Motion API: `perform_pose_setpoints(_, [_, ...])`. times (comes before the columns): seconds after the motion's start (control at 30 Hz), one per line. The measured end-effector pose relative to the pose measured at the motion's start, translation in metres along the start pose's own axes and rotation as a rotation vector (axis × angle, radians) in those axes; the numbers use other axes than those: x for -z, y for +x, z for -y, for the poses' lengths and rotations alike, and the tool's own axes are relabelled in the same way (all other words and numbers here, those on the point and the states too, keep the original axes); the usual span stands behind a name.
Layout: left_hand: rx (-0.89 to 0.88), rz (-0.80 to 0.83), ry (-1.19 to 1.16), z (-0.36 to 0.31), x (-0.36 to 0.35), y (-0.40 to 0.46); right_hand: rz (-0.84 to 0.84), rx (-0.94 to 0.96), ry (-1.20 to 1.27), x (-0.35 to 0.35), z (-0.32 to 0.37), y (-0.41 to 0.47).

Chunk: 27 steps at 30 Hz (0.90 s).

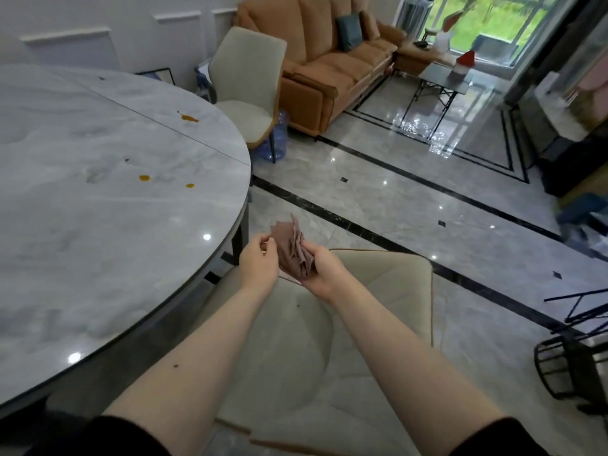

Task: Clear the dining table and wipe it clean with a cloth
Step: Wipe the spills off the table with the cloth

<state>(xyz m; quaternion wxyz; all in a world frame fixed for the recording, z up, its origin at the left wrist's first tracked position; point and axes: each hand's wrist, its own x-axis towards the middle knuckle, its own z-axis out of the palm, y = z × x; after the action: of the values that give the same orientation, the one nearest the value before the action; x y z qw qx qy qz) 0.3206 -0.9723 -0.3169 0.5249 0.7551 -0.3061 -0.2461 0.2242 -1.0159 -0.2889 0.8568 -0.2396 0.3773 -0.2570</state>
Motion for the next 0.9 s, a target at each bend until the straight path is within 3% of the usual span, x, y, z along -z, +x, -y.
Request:
perform_pose_setpoints(0.17, [0.015,0.049,-0.020,-0.014,-0.022,0.013,-0.038,-0.030,-0.088,0.013,0.027,0.006])
perform_pose_setpoints(0.47, [-0.033,0.116,-0.047,-0.081,-0.138,0.028,-0.126,0.053,-0.096,0.092,0.131,0.010])
perform_pose_setpoints(0.9, [0.052,-0.065,-0.141,-0.150,-0.361,0.044,0.013,-0.063,-0.316,0.258,0.317,0.036])
